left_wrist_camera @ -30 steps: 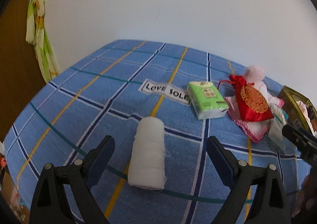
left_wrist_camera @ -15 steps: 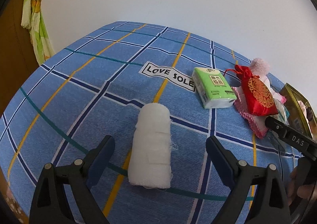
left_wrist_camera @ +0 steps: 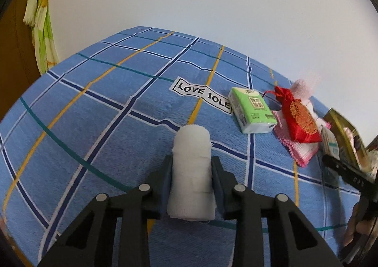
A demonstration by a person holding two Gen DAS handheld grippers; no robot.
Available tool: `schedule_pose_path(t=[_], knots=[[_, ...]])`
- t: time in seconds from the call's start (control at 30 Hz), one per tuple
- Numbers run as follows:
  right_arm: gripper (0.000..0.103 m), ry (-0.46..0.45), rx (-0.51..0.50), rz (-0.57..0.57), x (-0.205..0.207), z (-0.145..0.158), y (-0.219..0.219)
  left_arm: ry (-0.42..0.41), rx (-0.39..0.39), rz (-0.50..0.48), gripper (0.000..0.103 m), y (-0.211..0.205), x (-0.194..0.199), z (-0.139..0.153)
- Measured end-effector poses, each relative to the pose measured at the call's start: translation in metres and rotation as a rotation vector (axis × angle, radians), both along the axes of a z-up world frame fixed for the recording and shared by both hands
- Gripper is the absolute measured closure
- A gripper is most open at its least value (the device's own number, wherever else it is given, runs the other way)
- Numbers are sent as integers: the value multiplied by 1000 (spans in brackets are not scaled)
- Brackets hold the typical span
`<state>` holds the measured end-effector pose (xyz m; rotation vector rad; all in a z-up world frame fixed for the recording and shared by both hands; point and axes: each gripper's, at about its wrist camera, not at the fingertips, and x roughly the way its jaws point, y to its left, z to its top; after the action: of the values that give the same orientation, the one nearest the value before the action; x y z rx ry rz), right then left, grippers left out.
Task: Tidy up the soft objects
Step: 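Grasp the white bandage roll with the left gripper while the right gripper grasps the cotton-swab bag, then carry the bandage roll and swab bag over the gold tin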
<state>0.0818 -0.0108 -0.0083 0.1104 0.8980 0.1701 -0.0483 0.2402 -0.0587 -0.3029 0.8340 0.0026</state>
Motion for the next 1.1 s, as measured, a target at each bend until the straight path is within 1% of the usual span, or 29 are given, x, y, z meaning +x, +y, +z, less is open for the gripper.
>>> schedule_pose_path(t=[0.1, 0.2, 0.27, 0.33, 0.37, 0.43, 0.57, 0.63, 0.73, 0.83, 0.9, 1.0, 1.1], knots=[[56, -52, 6, 6, -13, 6, -7, -34, 13, 10, 69, -4, -5, 5], [56, -126, 38, 32, -23, 15, -11, -85, 38, -7, 69, -13, -9, 13], [56, -186, 76, 55, -35, 26, -21, -126, 17, -16, 69, -18, -11, 21], [56, -233, 99, 67, -36, 32, -18, -167, 4, -21, 69, -23, -12, 28], [56, -259, 115, 74, -34, 34, -12, -179, 6, -20, 69, -26, -13, 32], [56, -307, 144, 101, -40, 42, -16, -197, 7, -22, 69, -31, -13, 37], [56, -389, 153, 128, -47, 53, -24, -244, 9, -45, 69, -49, -12, 46], [56, -420, 133, 108, -48, 56, -28, -267, 20, -67, 69, -63, -11, 52], [56, -446, 123, 74, -49, 56, -37, -279, 46, -84, 69, -83, -7, 56], [56, -495, 96, 30, -54, 60, -49, -296, 48, -124, 69, -104, -2, 63], [56, -526, 93, 8, -59, 64, -59, -319, 66, -151, 69, -120, 0, 68], [56, -572, 54, -46, -66, 68, -74, -347, 93, -183, 69, -142, 4, 75], [56, -596, 38, -118, -70, 70, -90, -363, 87, -213, 69, -161, 9, 80]])
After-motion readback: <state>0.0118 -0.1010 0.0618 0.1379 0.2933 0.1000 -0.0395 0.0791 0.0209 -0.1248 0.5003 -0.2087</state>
